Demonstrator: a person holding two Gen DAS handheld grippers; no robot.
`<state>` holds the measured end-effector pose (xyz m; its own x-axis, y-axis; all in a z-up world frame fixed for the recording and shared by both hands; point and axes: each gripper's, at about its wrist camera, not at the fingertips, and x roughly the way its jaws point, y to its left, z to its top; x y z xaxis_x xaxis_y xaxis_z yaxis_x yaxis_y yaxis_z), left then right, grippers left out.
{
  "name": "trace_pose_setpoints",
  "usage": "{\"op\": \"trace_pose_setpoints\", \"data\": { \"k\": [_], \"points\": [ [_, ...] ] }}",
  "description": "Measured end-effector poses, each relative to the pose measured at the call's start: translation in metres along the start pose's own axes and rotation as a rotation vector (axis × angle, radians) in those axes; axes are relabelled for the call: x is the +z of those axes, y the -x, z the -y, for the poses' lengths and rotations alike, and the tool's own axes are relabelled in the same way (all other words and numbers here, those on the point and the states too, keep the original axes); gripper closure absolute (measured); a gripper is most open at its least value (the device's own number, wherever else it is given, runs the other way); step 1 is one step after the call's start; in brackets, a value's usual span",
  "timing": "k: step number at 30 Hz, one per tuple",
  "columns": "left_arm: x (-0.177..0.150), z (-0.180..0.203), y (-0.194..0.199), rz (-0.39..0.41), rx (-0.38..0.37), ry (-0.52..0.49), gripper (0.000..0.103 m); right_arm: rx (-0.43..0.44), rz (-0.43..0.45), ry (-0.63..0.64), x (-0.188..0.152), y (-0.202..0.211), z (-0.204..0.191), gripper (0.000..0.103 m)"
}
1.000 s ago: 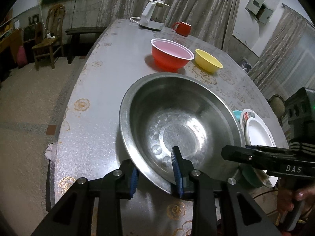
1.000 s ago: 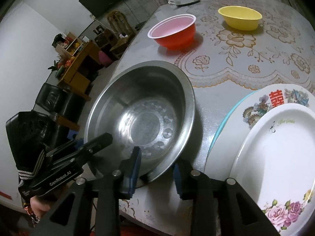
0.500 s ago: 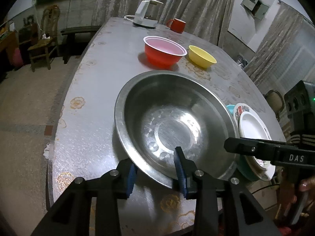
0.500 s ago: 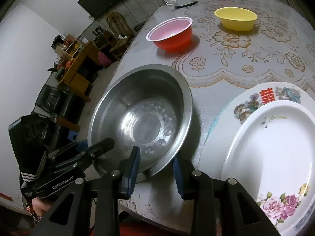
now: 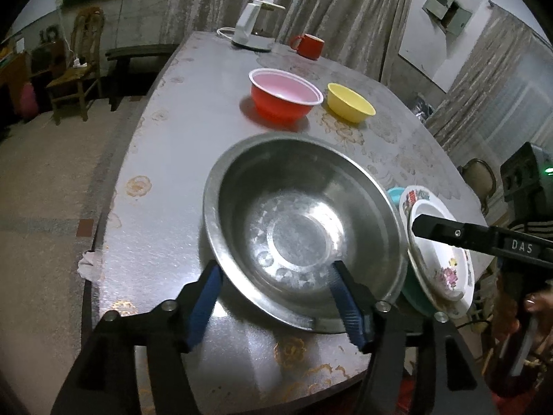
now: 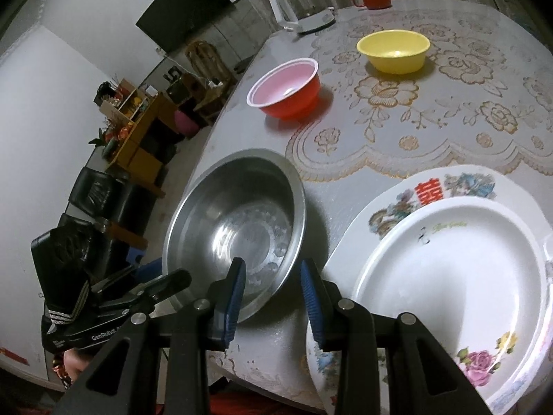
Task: Organize plates and bowls
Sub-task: 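Lower the steel basin onto the table and open the right tool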
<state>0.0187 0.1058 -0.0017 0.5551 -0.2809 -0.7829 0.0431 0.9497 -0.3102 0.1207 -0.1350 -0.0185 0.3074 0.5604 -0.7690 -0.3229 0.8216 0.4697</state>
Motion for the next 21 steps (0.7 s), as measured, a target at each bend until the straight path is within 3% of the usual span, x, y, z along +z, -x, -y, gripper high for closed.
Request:
{"op": "trace_pose_setpoints", "data": {
  "k": [7,15,21],
  "points": [
    [0.025,0.008,0.018,0.054,0.023,-0.019,0.022,0.020,0.082,0.006,0.017,0.024,0.013,0.068],
    [0.058,0.039,0.005,0.050,-0.049,-0.020,0.008,-0.099,0.161,0.000,0.051,0.053,0.046,0.068],
    [0.079,0.070,-0.016,0.006,-0.087,-0.041,0.004,-0.200,0.183,0.014,0.079,0.063,0.081,0.065]
  ]
}}
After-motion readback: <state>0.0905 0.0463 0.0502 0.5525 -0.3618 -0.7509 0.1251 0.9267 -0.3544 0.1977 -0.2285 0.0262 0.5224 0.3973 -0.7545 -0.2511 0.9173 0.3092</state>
